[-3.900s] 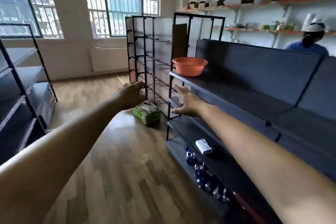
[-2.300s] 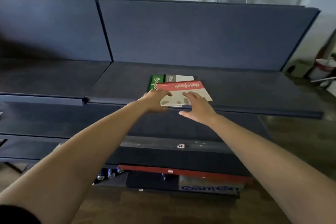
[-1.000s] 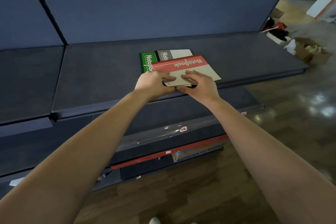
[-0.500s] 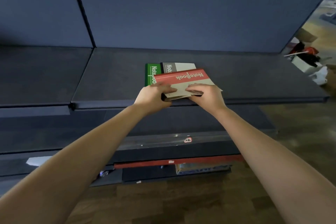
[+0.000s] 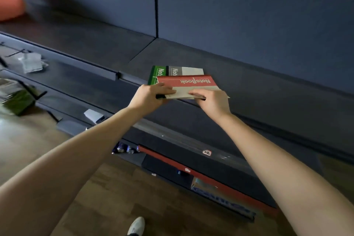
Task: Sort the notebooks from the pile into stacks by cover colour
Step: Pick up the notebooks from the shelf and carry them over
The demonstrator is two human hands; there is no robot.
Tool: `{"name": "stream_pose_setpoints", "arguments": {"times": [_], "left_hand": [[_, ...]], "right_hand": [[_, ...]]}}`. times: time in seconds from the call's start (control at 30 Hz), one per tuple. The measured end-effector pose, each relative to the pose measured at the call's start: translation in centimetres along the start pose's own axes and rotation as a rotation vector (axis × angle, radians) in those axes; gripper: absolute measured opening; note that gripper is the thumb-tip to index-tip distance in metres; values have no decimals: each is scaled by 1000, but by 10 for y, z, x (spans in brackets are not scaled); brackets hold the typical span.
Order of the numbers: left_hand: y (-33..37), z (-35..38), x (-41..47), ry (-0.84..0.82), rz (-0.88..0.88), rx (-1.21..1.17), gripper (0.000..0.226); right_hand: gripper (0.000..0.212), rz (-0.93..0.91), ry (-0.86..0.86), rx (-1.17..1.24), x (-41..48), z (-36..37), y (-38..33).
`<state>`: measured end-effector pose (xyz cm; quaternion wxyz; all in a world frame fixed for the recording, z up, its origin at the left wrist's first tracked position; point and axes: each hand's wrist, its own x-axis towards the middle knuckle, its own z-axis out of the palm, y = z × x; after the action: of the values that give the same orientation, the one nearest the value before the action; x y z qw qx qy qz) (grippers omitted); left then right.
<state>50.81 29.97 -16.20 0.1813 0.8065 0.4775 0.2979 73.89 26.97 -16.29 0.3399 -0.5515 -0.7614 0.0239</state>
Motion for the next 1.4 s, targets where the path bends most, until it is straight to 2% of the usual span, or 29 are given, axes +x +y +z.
{"name": "stream_pose_setpoints", "arguments": {"times": [0.17, 0.23, 0.4, 0.6, 0.7, 0.73, 0.87, 1.0, 1.17, 1.4], "left_hand": [[-12, -35, -63, 238, 33, 291, 36], [-21, -54, -86, 292, -33, 346, 34], [-49, -104, -154, 473, -235, 323, 30], [-82, -163, -259, 620, -357, 344, 26], [-80, -189, -321, 681, -357, 431, 17], [-79, -198, -344, 718, -383, 465, 13], [-74, -237, -443, 831, -514, 605, 22], [-61, -268, -535, 931, -638, 716, 14], [-34, -294, -659, 903, -831, 897, 12], [48, -319, -817, 835, -1019, 1115, 29]], "right_hand": [[22, -271, 59, 126, 11, 38, -37], [19, -369, 85, 178, 16, 55, -63], [33, -522, 85, 319, 26, 94, -143], [29, -542, -94, 495, 16, 142, -256], [24, -628, -142, 562, -4, 167, -316], [23, -660, -157, 584, -12, 175, -337], [20, -783, -230, 655, -51, 203, -429], [18, -860, -263, 748, -99, 223, -521], [17, -912, -337, 860, -178, 235, -631], [16, -1182, -486, 1102, -294, 223, -764]]}}
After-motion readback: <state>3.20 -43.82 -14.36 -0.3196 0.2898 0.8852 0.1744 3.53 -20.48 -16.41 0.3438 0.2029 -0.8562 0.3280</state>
